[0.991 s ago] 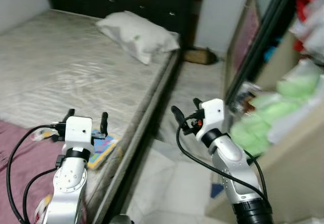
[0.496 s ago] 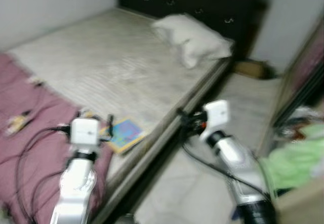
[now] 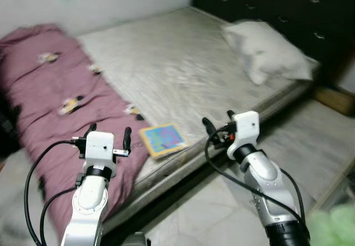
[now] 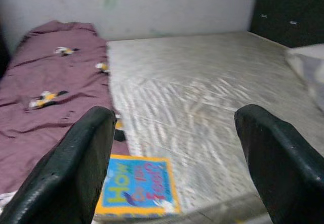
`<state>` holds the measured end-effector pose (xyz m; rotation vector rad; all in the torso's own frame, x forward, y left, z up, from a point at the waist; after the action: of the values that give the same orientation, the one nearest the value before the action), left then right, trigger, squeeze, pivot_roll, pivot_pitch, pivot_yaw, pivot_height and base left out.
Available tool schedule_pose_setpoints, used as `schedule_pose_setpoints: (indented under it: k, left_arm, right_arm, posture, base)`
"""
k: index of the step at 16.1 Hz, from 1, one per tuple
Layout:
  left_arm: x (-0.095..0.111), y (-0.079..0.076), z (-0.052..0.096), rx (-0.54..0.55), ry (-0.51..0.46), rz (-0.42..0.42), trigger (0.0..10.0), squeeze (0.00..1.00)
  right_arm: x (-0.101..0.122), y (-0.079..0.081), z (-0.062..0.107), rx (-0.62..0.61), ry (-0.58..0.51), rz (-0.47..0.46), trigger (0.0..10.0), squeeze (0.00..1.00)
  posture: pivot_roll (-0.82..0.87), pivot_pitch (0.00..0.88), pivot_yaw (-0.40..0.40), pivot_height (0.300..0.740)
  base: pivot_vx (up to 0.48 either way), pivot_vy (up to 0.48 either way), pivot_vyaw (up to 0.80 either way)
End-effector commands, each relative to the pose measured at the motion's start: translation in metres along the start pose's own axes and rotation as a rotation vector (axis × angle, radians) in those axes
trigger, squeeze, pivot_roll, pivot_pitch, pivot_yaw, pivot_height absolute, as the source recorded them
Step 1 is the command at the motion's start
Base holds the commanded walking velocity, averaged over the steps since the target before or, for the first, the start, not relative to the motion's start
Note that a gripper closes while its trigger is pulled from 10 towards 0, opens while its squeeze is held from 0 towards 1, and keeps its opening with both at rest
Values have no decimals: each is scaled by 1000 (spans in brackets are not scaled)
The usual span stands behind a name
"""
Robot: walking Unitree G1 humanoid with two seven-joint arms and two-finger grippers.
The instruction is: Clean up the room
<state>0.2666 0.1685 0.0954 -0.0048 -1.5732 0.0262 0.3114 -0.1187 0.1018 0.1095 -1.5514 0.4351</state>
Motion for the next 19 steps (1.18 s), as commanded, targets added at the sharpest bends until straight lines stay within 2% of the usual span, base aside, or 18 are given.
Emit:
schedule_pose_setpoints:
  k: [1,10,15,19]
  left_arm:
    - [1,5,1,6,-2,-12,10000,0]
    - [1,3,0,-5,8,-12,10000,0]
    - [1,-3,2,-55,16,46,10000,0]
    - [1,-4,1,-67,16,58,10000,0]
  right_arm:
    - [4,7,-3,22,-16,-3,10000,0]
    - [4,7,-4,15,-19,-8,10000,0]
    - [6,4,-6,-4,-24,-22,10000,0]
    - [6,5,-6,0,-24,-20,10000,0]
  posture:
    - [-19,0,-49,740]
    - [-20,0,-47,740]
    - [-21,0,-47,740]
    - [-22,0,-49,740]
  base:
    - [0,0,800]
    - [0,0,800]
    - [0,0,0]
    - [66,0,0]
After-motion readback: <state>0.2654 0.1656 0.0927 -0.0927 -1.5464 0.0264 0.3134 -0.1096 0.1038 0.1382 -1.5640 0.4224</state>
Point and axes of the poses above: a point about 5 cm out from each wrist's last joint towards the gripper, its own z axis pointing back from the gripper into the wrist, its own x axis along the axis of the wrist's last joint, y = z × x, the point moved 3 cm from there along -z, pointing out of the wrist towards the gripper, and after that the axes turned 13 degrees about z, right-handed, at the moved point
